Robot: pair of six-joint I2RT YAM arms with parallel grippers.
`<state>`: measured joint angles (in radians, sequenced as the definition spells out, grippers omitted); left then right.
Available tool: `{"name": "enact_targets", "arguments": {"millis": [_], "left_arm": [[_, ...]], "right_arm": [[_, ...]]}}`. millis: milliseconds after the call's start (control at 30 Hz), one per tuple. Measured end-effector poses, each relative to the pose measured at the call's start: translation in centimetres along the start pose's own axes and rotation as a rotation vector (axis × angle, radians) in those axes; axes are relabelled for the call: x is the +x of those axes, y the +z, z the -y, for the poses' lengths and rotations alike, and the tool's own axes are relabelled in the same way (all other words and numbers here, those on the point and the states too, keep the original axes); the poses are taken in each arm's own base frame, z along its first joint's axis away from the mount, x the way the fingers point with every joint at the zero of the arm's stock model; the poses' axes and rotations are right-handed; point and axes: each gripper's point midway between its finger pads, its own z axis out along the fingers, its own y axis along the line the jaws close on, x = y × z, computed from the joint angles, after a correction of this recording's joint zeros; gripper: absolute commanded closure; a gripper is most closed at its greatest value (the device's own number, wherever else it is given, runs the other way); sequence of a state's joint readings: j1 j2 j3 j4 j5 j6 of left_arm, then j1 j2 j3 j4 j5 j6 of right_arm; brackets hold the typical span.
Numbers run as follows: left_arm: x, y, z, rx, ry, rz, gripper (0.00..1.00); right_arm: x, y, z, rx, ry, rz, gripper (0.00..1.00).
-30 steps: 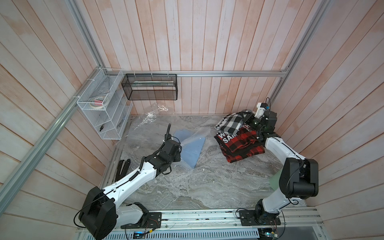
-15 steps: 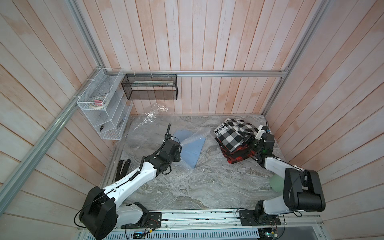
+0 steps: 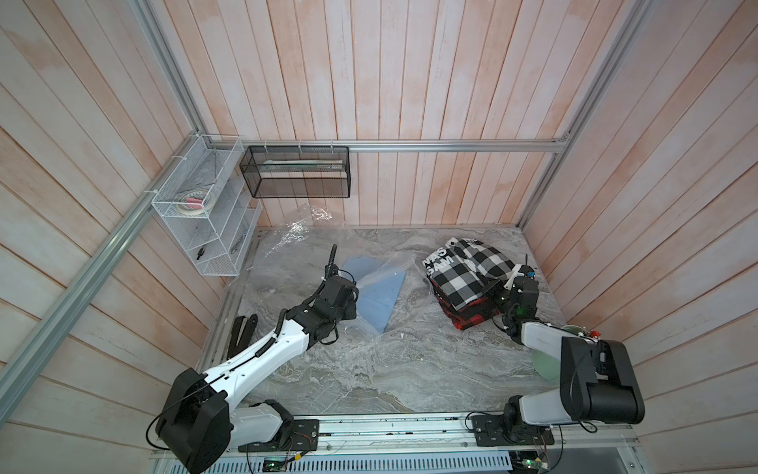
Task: Take the shirt out of the vacuum bag
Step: Place the shirt at the center of the board.
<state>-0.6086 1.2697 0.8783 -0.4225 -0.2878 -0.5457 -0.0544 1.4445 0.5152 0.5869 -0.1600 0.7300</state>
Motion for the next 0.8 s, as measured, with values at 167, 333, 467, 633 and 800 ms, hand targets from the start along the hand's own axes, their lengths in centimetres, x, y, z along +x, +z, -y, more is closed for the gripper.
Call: {"name": "enact_targets", "arguments": {"millis": [167, 333, 467, 633, 800], "left_arm": [[0.0, 0.0, 0.0, 0.001, 0.0, -0.001, 1.0], [0.0, 0.0, 0.1, 0.003, 0.0, -0.001, 1.0], [0.0, 0.0, 0.1, 0.004, 0.0, -0.001, 1.0], [0.0, 0.0, 0.1, 0.005, -0.001, 0.001, 1.0], [-0.1, 0.0, 0.1, 0.006, -0.002, 0.004, 1.0]], "right_arm": [[0.9, 0.4, 1.2, 0.027, 0.032, -0.022, 0.87], [1.8, 0.2, 1.9, 0.032, 0.066, -0.041, 0.6], [1.8, -0.3, 1.6, 0.015, 0.07, -0.042, 0.48], [1.1, -1.4, 0.0, -0.053, 0.068, -0.03, 0.22], [0.3, -3.0, -2.6, -0.162, 0.066, -0.02, 0.02]]}}
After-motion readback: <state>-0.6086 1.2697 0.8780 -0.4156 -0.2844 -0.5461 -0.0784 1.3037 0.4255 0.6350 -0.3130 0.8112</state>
